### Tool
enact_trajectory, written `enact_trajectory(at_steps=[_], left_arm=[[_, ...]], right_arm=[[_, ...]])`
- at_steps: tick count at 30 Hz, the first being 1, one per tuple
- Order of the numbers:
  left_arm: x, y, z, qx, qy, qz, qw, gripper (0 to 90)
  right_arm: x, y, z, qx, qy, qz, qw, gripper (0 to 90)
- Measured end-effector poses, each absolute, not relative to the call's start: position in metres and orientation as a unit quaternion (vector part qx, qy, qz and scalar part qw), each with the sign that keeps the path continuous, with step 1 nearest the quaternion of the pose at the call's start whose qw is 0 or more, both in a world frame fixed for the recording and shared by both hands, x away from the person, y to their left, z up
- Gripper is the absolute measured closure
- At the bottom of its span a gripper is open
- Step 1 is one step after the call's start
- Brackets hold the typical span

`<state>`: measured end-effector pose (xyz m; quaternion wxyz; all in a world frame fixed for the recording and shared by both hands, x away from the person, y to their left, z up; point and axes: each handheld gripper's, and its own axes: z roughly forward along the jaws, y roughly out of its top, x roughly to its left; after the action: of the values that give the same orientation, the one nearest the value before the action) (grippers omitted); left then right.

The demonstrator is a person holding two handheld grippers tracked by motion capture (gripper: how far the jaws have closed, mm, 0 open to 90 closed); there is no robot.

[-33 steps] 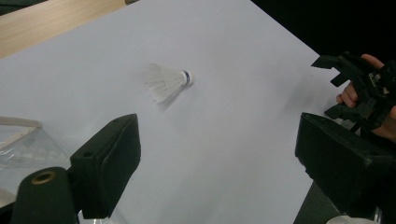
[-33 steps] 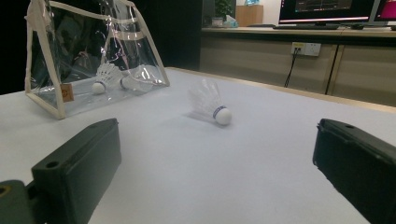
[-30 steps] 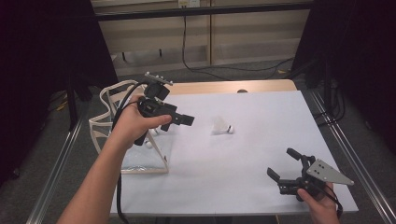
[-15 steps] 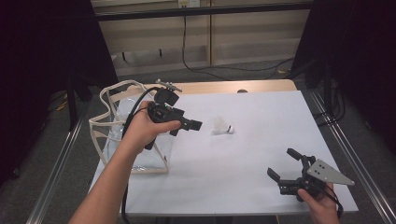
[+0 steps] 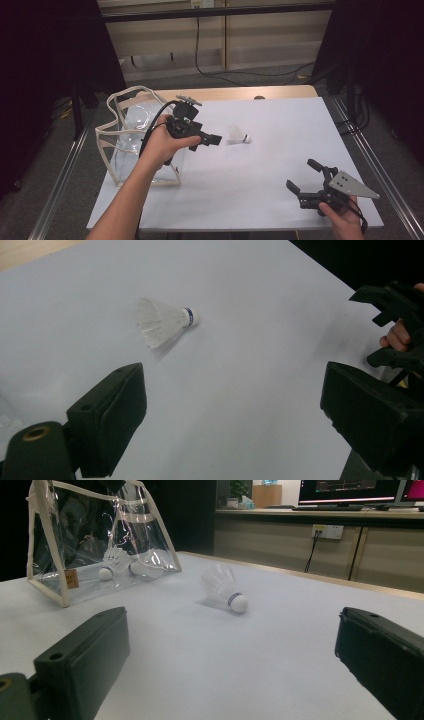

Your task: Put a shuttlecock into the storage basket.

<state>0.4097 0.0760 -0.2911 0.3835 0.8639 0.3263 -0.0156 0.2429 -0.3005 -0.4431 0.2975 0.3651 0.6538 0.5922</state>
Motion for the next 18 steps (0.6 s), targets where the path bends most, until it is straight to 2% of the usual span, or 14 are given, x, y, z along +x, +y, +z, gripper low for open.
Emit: enact_trajectory(at_steps=[18], left_arm=[[0.41,0.06,-0.318,0.862,0.334,0.006,0.38,10.0]], right_arm=[[0.242,-0.301,-0.443,0.366,0.653,0.593,0.296,0.6]])
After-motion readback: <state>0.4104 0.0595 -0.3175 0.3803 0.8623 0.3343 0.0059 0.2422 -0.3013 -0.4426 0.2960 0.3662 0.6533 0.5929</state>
